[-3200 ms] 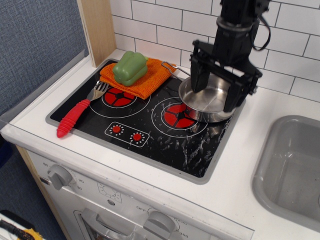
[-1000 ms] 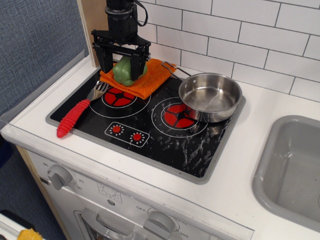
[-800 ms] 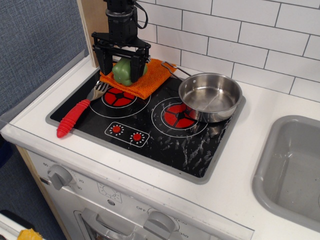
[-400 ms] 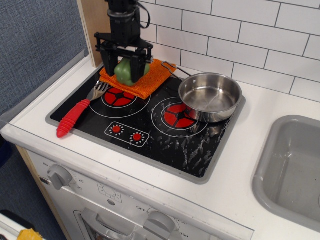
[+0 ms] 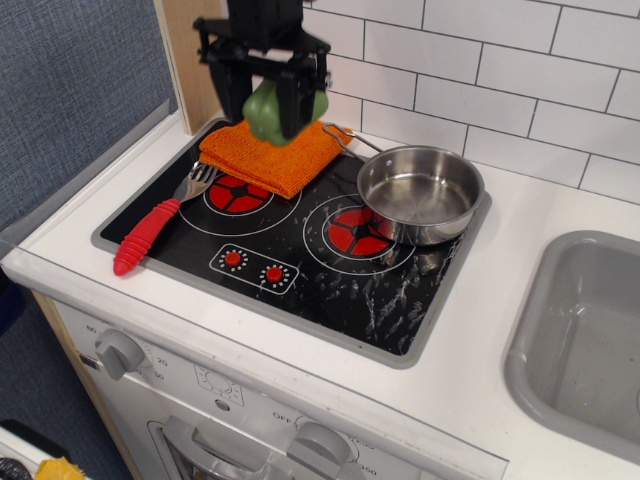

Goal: Put the green pepper in front of the pot

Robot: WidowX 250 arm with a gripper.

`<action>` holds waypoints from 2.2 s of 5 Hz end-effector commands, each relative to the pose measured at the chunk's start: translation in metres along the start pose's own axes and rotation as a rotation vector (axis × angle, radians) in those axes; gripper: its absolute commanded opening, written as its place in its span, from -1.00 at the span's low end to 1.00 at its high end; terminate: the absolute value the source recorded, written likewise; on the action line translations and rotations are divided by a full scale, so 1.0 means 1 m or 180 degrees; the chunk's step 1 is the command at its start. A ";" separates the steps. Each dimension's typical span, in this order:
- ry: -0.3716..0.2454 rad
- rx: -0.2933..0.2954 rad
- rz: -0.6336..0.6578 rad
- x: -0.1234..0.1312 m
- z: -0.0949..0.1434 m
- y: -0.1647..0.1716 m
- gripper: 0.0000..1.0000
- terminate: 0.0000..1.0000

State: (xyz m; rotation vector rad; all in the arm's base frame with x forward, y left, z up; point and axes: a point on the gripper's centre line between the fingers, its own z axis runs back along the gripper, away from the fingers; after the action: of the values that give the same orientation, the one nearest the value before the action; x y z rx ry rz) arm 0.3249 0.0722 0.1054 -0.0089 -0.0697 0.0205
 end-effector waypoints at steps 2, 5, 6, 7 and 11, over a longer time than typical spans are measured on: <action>0.0345 0.0020 -0.0030 -0.068 -0.039 -0.037 -1.00 -1.00; 0.0355 0.0022 -0.0327 -0.061 -0.069 -0.080 -1.00 -1.00; 0.0360 0.0033 -0.0339 -0.061 -0.068 -0.081 1.00 -1.00; 0.0245 0.0028 -0.0367 -0.063 -0.052 -0.082 1.00 -1.00; -0.0211 -0.0077 -0.0485 -0.071 -0.007 -0.083 1.00 -1.00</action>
State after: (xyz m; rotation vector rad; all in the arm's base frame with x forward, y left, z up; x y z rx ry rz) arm 0.2599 -0.0155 0.0836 -0.0275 -0.1024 -0.1351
